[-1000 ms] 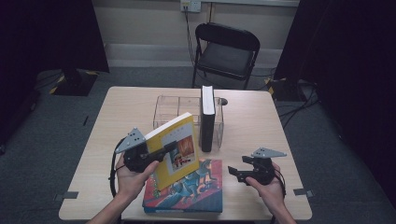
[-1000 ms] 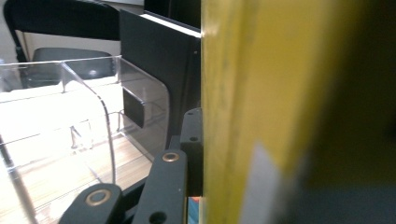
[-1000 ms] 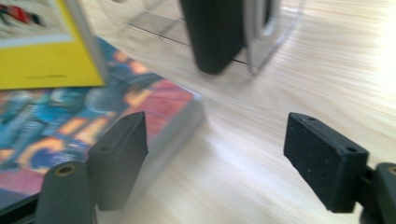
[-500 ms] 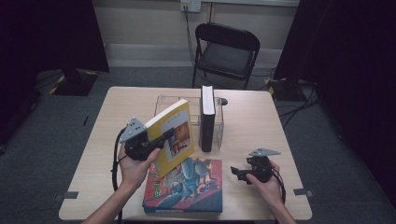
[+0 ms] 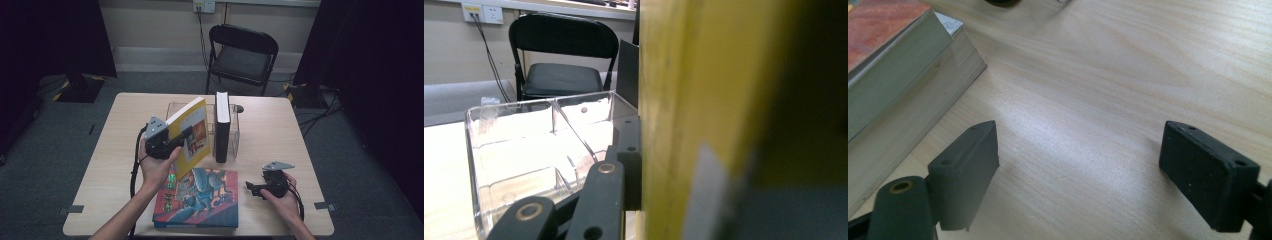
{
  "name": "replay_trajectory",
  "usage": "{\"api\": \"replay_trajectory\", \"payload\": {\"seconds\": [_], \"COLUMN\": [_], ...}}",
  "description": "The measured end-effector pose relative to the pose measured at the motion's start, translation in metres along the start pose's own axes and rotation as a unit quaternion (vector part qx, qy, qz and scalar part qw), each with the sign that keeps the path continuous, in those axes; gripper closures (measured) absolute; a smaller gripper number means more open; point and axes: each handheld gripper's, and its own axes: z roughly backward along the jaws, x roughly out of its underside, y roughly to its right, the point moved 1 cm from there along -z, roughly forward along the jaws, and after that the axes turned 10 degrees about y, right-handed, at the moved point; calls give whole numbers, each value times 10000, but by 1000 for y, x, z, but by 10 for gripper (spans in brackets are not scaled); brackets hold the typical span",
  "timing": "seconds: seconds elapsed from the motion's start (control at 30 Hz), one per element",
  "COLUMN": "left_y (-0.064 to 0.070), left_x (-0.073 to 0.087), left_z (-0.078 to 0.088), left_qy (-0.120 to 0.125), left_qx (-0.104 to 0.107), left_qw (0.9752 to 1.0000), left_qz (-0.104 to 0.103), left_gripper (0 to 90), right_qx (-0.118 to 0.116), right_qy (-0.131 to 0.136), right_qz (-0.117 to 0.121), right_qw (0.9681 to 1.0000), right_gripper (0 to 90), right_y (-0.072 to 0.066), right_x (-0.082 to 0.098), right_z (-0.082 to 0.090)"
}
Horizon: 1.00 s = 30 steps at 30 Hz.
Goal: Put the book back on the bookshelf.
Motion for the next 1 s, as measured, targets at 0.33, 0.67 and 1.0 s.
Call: {"api": "replay_trajectory", "payload": {"seconds": [0.33, 0.67, 1.0], "left_y": [6, 8, 6], "left_x": [-3, -3, -2], "left_z": [-20, -38, -55], "left_qy": [32, 53, 129], "left_qx": [-304, -582, -882], "left_qw": [9995, 9983, 9960], "left_qz": [2, -4, 118], "left_gripper": [757, 757, 756], "right_qx": [120, 133, 125], "right_qy": [173, 214, 204], "right_qz": [223, 229, 235], "right_qw": [9995, 9994, 9994], "right_gripper": [129, 129, 129], "right_y": [-3, -4, -4], "right_x": [5, 6, 6], "right_z": [-2, -2, -2]}}
